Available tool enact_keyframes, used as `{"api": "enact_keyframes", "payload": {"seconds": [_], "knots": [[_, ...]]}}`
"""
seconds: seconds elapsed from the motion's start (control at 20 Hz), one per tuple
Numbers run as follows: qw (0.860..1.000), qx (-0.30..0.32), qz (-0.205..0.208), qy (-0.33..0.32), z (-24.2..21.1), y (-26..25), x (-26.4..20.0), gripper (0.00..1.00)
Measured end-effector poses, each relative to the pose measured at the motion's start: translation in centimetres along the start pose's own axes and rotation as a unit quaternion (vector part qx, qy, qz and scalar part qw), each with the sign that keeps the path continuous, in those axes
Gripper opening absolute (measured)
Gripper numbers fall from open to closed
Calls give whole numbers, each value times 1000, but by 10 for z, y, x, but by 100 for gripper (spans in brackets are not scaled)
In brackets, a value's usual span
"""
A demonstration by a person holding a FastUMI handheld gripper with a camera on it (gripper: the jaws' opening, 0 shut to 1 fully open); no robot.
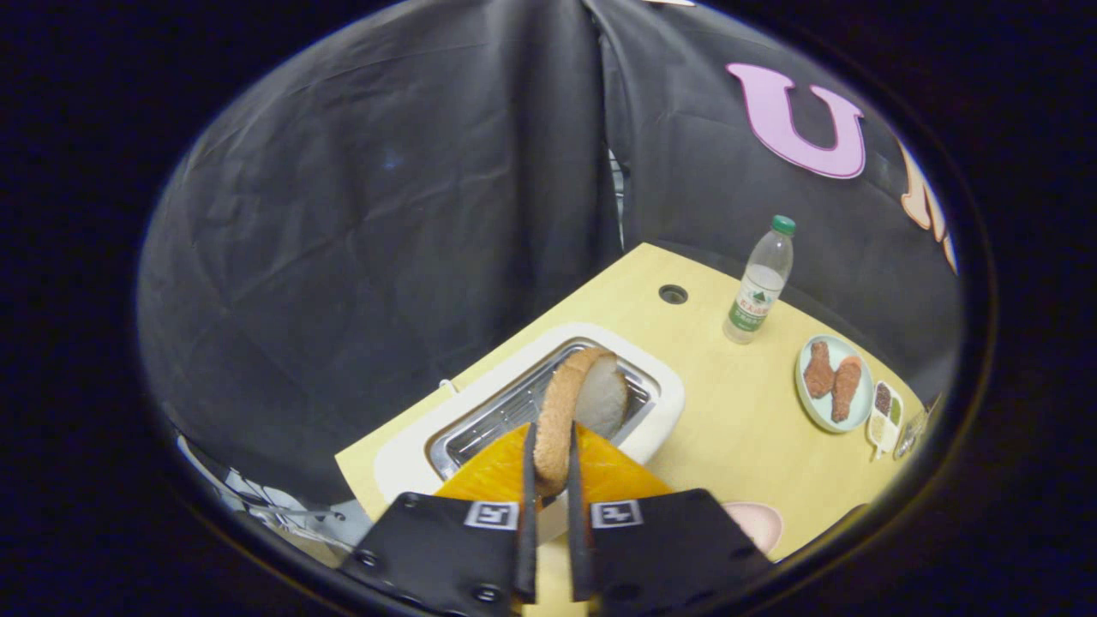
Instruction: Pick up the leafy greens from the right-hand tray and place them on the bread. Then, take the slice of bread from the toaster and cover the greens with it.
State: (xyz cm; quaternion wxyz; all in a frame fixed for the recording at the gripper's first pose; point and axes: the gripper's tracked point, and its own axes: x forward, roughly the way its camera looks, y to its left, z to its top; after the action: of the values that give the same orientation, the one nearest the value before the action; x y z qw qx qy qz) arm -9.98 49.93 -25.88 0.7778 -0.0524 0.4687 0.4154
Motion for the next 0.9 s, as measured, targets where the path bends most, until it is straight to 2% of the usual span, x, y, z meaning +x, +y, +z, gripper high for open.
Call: {"api": "enact_keyframes", "payload": {"seconds": [0.05,0.3,0.6,0.9], "knots": [[1000,4,1,-2,1,-2,-4,16],[998,29,17,-48,23,-5,-38,16],[991,95,32,-88,35,-27,-75,16],[986,134,1,-103,17,-66,-101,16]]}}
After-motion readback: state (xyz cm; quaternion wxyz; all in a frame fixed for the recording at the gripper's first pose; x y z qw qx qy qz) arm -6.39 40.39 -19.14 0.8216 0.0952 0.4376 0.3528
